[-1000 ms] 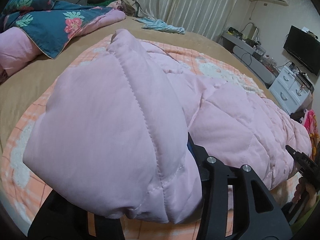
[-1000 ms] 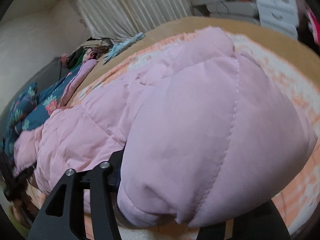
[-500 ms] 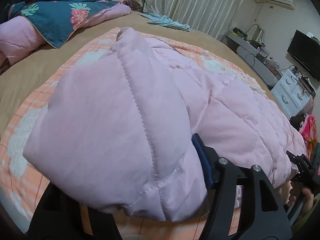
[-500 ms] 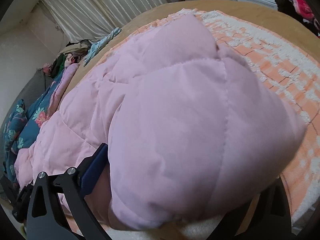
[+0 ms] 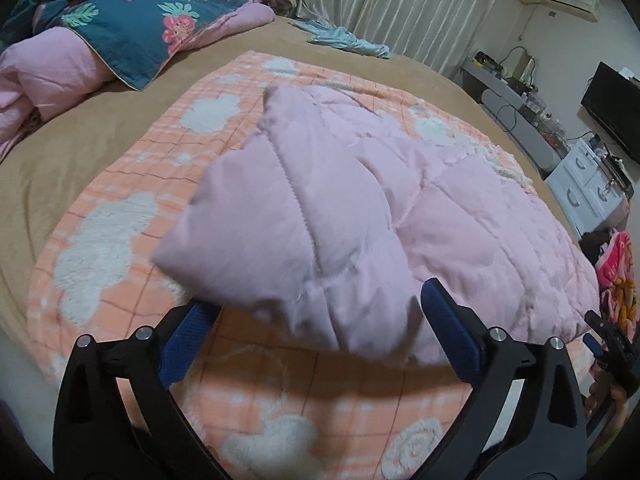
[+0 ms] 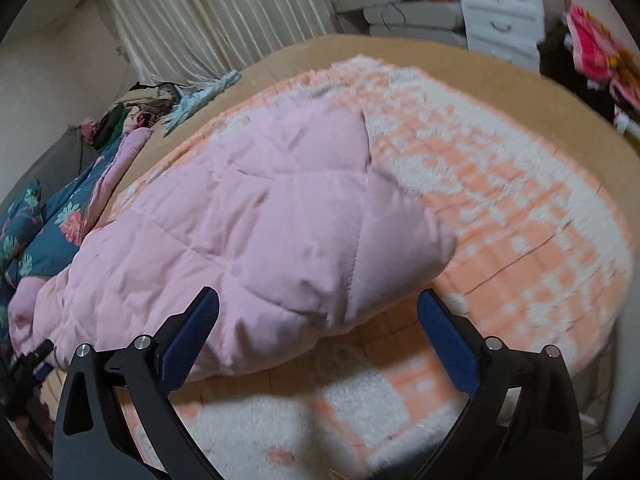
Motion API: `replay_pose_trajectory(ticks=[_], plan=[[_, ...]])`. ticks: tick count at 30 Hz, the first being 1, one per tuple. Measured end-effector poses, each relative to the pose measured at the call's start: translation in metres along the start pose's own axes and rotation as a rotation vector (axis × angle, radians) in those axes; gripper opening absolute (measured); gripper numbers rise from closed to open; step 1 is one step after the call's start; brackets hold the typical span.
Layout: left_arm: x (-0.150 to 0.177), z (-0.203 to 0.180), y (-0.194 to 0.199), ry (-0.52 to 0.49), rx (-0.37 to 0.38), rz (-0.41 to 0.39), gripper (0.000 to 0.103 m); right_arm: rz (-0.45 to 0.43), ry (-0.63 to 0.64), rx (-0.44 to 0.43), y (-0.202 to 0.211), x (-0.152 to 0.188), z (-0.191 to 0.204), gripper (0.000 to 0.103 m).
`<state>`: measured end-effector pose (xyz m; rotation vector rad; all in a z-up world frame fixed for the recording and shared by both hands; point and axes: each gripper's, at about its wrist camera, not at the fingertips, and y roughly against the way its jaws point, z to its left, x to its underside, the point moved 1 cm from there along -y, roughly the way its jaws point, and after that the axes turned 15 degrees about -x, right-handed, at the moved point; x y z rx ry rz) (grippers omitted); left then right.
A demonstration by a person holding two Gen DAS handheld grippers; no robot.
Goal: Fold large clothes
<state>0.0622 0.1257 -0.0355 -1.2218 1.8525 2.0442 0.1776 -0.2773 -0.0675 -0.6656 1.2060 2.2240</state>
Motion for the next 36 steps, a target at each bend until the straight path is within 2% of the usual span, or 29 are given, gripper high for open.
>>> replay_pose_trajectory(ticks=[4, 12, 21, 29, 36], plan=[[-0.002, 0.002, 0.023, -0.008, -0.035, -0.045, 0.094, -0.034, 0.087, -0.008, 0.026, -0.002, 0.023, 0.099], [-0.007, -0.008, 0.083, -0.028, 0.018, -0.169, 0.094, -0.103, 0.214, -0.072, 0.070, -0.006, 0.070, 0.099], [0.003, -0.029, 0.116, -0.067, 0.056, -0.222, 0.094, -0.150, 0.357, -0.096, 0.108, 0.008, 0.117, 0.099], [0.023, -0.049, 0.124, -0.118, 0.082, -0.226, 0.094, -0.128, 0.422, -0.076, 0.112, 0.026, 0.134, 0.099], [0.042, -0.059, 0.121, -0.135, 0.109, -0.217, 0.094, -0.053, 0.444, -0.061, 0.096, 0.050, 0.136, 0.099]])
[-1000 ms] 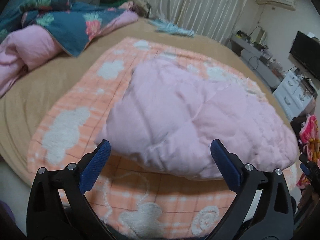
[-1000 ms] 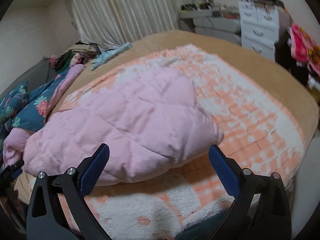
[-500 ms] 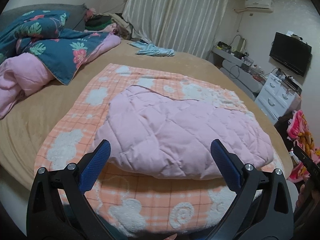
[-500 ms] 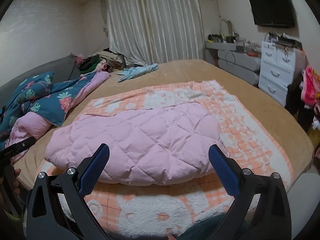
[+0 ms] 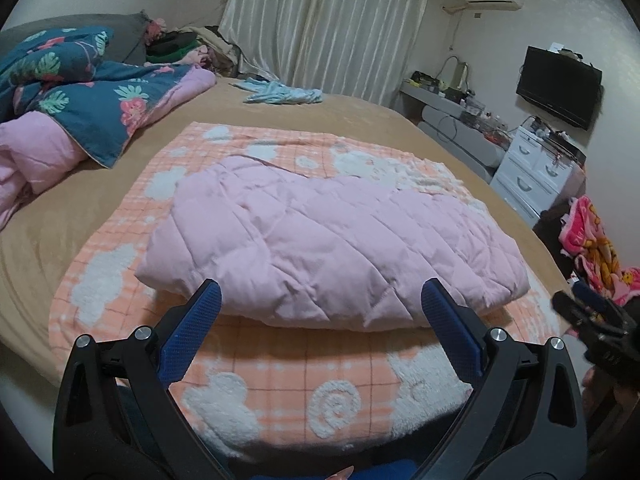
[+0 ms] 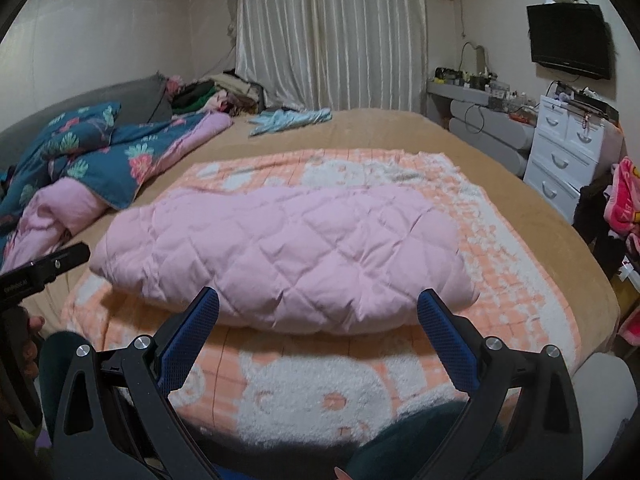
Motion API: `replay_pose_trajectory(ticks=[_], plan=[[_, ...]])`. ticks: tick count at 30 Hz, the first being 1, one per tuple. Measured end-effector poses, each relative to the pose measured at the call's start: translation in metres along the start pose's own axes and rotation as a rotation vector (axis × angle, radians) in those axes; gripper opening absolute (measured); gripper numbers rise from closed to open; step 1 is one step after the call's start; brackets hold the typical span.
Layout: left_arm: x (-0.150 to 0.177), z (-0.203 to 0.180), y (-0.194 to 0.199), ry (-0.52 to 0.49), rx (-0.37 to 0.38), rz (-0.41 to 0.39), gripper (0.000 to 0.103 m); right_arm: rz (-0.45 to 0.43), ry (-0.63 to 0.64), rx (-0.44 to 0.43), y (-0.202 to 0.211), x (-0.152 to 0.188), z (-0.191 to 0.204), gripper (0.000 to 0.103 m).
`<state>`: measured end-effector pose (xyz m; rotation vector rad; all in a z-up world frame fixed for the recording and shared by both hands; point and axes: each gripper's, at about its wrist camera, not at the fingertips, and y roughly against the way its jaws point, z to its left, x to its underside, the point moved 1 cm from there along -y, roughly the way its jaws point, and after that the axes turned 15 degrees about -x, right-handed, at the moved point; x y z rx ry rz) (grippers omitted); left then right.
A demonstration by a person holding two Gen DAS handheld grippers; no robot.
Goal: Fold large clothes
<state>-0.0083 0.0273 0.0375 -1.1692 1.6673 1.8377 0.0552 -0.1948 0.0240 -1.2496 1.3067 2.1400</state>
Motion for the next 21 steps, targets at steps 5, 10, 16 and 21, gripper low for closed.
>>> replay_pose_trajectory(ticks=[5, 10, 16, 21], plan=[[0.012, -0.011, -0.004, -0.025, 0.011, 0.015, 0.094, 0.023, -0.010, -0.007, -0.009, 0.012, 0.002, 0.099], [0.021, -0.020, -0.010, -0.054, 0.023, 0.041, 0.094, 0.045, -0.019, -0.024, -0.018, 0.023, 0.003, 0.099], [0.024, -0.026, -0.011, -0.072, 0.023, 0.046, 0.094, 0.062, -0.017, -0.042, -0.023, 0.027, 0.005, 0.099], [0.023, -0.026, -0.011, -0.070, 0.016, 0.050, 0.094, 0.061, -0.016, -0.044, -0.023, 0.027, 0.006, 0.099]])
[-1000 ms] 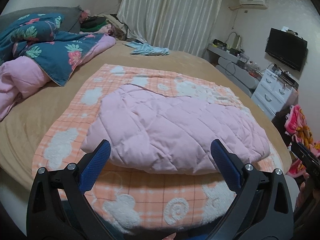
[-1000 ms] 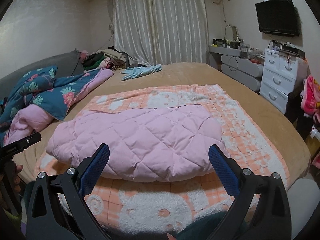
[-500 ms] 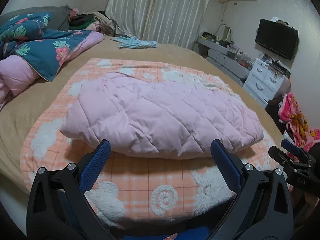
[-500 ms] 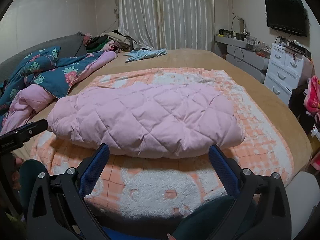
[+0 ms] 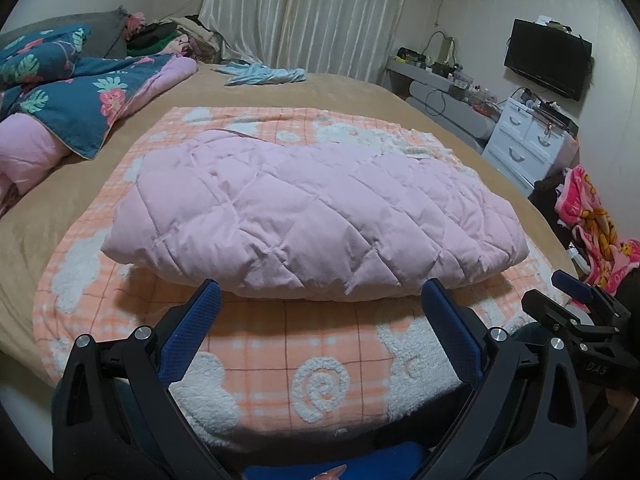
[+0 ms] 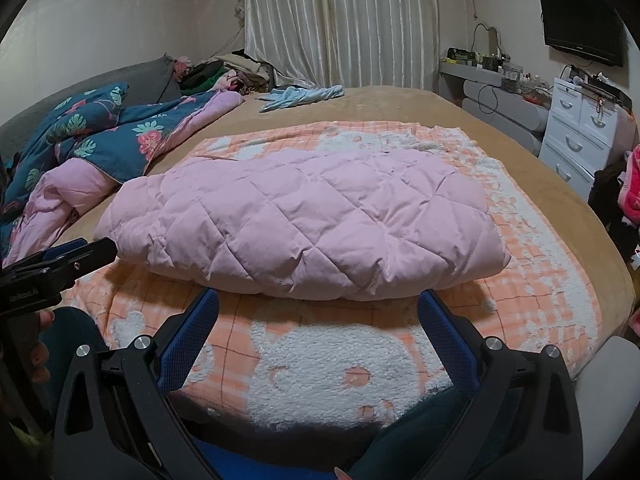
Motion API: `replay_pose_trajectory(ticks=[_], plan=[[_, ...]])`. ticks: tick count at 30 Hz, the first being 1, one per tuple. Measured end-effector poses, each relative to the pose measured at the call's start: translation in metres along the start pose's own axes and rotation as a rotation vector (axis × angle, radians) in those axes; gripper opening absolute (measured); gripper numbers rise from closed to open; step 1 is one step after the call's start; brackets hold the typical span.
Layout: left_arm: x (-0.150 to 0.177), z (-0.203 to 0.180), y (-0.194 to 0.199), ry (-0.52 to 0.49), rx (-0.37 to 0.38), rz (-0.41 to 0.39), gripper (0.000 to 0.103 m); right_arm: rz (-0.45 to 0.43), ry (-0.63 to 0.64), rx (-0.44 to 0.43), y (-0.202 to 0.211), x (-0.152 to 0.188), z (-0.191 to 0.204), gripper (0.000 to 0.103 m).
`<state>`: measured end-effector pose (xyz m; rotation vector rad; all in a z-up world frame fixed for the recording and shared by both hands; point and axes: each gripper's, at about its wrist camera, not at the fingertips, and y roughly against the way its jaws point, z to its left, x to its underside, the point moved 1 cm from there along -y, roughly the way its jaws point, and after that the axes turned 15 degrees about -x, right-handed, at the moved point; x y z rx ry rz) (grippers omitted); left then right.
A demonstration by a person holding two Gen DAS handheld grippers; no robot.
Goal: Fold large clothes
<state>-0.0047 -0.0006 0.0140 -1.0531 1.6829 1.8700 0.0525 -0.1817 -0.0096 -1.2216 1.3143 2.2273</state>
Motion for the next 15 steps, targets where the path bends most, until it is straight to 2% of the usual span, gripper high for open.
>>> replay_pose_trajectory(ticks=[15], plan=[[-0.0036, 0.0016, 0.0032, 0.001, -0.005, -0.011, 0.094, -0.001, -0.001, 0.000, 0.0002, -0.0003, 0.0003, 0.099]])
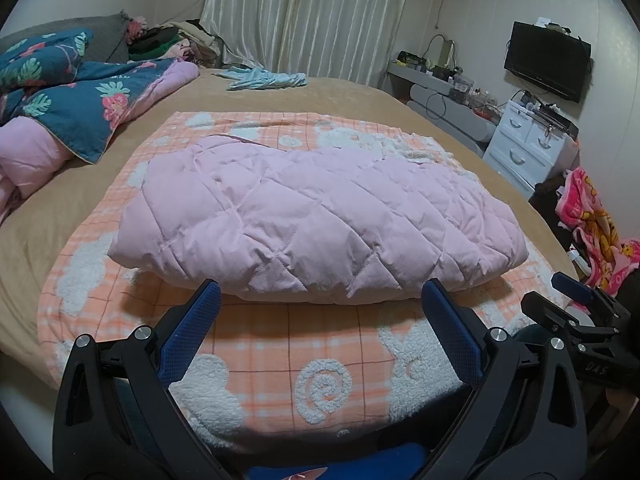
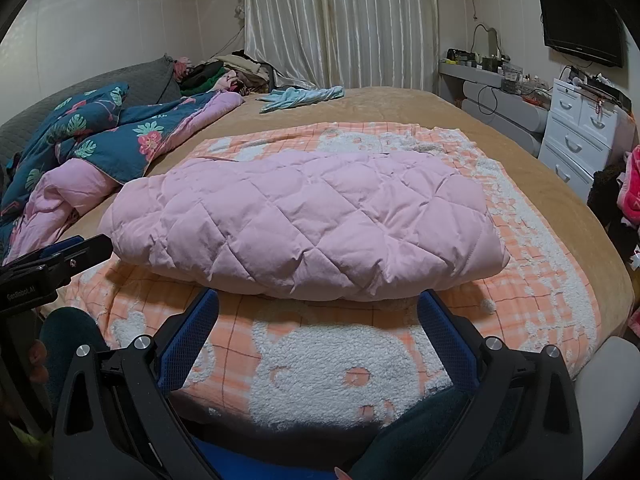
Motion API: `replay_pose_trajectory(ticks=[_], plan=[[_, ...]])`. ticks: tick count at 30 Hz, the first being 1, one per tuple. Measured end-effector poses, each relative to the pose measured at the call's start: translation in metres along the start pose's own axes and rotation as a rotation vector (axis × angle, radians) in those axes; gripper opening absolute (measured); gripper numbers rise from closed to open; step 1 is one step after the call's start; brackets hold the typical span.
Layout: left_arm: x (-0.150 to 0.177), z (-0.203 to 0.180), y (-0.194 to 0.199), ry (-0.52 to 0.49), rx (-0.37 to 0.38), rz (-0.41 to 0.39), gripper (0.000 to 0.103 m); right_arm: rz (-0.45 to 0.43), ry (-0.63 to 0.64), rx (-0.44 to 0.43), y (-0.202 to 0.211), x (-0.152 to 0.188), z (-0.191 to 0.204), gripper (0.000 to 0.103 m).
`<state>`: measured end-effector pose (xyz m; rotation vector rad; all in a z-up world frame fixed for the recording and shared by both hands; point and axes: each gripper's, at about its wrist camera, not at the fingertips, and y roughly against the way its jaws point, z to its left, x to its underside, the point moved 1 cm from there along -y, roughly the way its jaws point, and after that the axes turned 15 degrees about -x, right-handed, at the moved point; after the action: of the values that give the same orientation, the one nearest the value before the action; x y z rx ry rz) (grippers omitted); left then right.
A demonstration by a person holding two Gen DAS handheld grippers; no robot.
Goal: Fold large clothes
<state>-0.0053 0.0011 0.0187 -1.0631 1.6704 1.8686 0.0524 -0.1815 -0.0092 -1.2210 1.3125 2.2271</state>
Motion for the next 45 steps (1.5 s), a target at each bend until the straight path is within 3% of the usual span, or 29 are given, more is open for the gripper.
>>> replay_pose_trajectory(ticks=[45], plan=[[-0.0033, 0.0057, 0.0074, -0.005, -0.008, -0.009, 0.094, -0.015, 0.010, 0.004, 0.0089, -0.0083, 0.0050, 0.099]])
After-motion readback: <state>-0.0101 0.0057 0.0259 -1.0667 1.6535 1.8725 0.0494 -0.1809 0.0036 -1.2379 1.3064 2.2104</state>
